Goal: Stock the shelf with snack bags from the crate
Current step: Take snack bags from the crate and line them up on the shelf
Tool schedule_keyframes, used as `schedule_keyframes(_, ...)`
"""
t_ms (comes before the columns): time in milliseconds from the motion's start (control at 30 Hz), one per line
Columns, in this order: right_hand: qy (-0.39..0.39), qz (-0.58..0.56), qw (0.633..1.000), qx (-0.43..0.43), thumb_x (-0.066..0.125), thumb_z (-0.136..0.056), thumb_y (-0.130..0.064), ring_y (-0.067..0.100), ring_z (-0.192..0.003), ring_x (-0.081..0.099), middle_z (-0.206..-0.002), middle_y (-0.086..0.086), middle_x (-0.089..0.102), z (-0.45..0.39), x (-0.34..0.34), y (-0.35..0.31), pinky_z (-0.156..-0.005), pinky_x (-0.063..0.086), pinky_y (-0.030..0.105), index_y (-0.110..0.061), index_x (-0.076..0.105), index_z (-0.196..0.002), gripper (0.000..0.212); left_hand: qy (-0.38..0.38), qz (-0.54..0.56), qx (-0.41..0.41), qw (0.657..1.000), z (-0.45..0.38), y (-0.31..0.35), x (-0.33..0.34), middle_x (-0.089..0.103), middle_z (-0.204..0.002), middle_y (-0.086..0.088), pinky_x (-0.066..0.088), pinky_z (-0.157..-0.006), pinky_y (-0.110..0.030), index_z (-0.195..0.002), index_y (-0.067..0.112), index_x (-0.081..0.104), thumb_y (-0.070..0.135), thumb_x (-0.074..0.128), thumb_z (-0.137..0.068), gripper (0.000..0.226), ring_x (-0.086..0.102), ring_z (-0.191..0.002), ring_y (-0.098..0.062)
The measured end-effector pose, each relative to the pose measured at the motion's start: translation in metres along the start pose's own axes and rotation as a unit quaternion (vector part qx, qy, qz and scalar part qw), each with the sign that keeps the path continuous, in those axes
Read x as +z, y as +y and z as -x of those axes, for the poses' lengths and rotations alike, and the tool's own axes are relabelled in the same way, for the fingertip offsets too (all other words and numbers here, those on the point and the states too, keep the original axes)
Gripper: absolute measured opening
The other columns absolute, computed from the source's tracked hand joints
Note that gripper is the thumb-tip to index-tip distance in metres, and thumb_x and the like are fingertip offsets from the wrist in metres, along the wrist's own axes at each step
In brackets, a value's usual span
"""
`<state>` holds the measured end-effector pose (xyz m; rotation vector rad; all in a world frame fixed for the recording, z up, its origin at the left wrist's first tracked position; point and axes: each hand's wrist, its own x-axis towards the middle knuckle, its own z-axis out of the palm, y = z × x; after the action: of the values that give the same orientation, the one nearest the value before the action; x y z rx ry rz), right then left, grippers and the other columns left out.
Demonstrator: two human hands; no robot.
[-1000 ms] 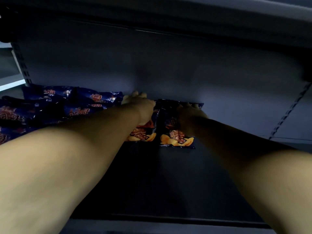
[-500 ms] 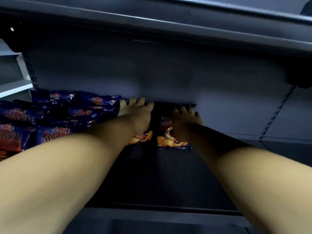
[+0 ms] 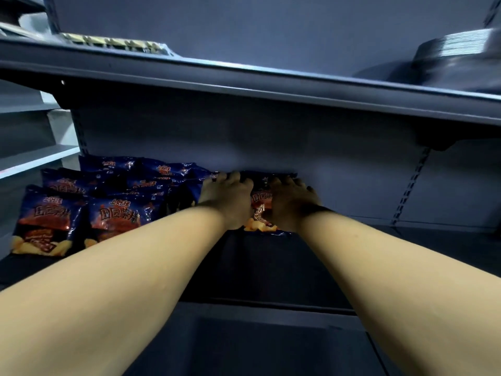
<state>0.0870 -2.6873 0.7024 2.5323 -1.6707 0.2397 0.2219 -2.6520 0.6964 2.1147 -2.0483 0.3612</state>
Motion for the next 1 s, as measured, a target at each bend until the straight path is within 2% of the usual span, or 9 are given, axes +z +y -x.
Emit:
schedule_keyframes(100, -0.004, -0.007, 1.000, 0.007, 0.055, -0.091, -0.044, 0.032, -0.141, 0.024, -0.156, 0.007, 0.024, 0.027, -0.011, 0.006, -0.114, 0.024, 0.050, -0.022, 0.018, -0.151, 0.074, -0.018, -0.004, -0.023, 1.000, 0.022, 0.016, -0.014, 0.037, -0.142, -0.005, 0.031, -0.102, -0.045, -0.137, 0.024, 0.039, 0.038, 0.051, -0.092, 0.049, 0.034, -0.130, -0.029)
schedule_keyframes(233, -0.010, -0.013, 1.000, 0.008, 0.058, -0.085, -0.057, 0.031, -0.133, 0.035, -0.147, 0.006, 0.037, 0.069, -0.019, 0.017, -0.108, 0.033, 0.046, -0.023, 0.029, -0.147, 0.077, -0.022, -0.004, -0.032, 0.999, 0.059, 0.043, -0.027, 0.041, -0.141, -0.006, 0.032, -0.102, -0.044, -0.137, 0.026, 0.041, 0.048, 0.051, -0.090, 0.052, 0.039, -0.128, -0.031)
schedule_keyframes(367, 0.009, -0.011, 1.000, -0.016, 0.061, -0.084, -0.051, 0.033, -0.126, 0.041, -0.138, 0.008, 0.045, 0.120, -0.028, 0.035, -0.101, 0.039, 0.045, -0.022, 0.038, -0.138, 0.065, -0.009, -0.005, -0.036, 0.999, 0.101, 0.073, -0.042, 0.051, -0.126, -0.008, 0.039, -0.092, -0.043, -0.129, 0.023, 0.048, 0.047, 0.050, -0.090, 0.046, 0.050, -0.115, -0.032)
schedule_keyframes(667, 0.033, -0.003, 0.999, -0.023, 0.055, -0.090, -0.052, 0.030, -0.124, 0.042, -0.136, 0.007, 0.046, 0.197, -0.035, 0.074, -0.094, 0.038, 0.043, -0.021, 0.035, -0.140, 0.062, -0.032, 0.017, -0.032, 0.999, 0.161, 0.129, -0.048, 0.047, -0.129, -0.008, 0.040, -0.088, -0.042, -0.135, 0.020, 0.042, 0.044, 0.047, -0.095, 0.047, 0.050, -0.116, -0.031)
schedule_keyframes(733, 0.043, -0.012, 0.999, -0.027, 0.054, -0.091, -0.050, 0.030, -0.122, 0.045, -0.134, 0.007, 0.049, 0.208, -0.030, 0.078, -0.092, 0.039, 0.043, -0.020, 0.038, -0.138, 0.058, -0.033, 0.031, -0.035, 0.998, 0.169, 0.135, -0.044, 0.047, -0.130, -0.007, 0.040, -0.089, -0.042, -0.135, 0.021, 0.042, 0.044, 0.046, -0.095, 0.046, 0.049, -0.116, -0.030)
schedule_keyframes(1000, -0.004, -0.071, 0.997, -0.019, 0.051, -0.095, -0.043, 0.027, -0.103, 0.057, -0.118, 0.004, 0.059, 0.243, 0.028, 0.087, -0.081, 0.049, 0.039, -0.017, 0.049, -0.123, 0.037, -0.067, 0.067, -0.035, 0.995, 0.203, 0.146, 0.003, 0.051, -0.120, -0.003, 0.041, -0.086, -0.039, -0.124, 0.020, 0.050, 0.040, 0.044, -0.096, 0.035, 0.051, -0.109, -0.027)
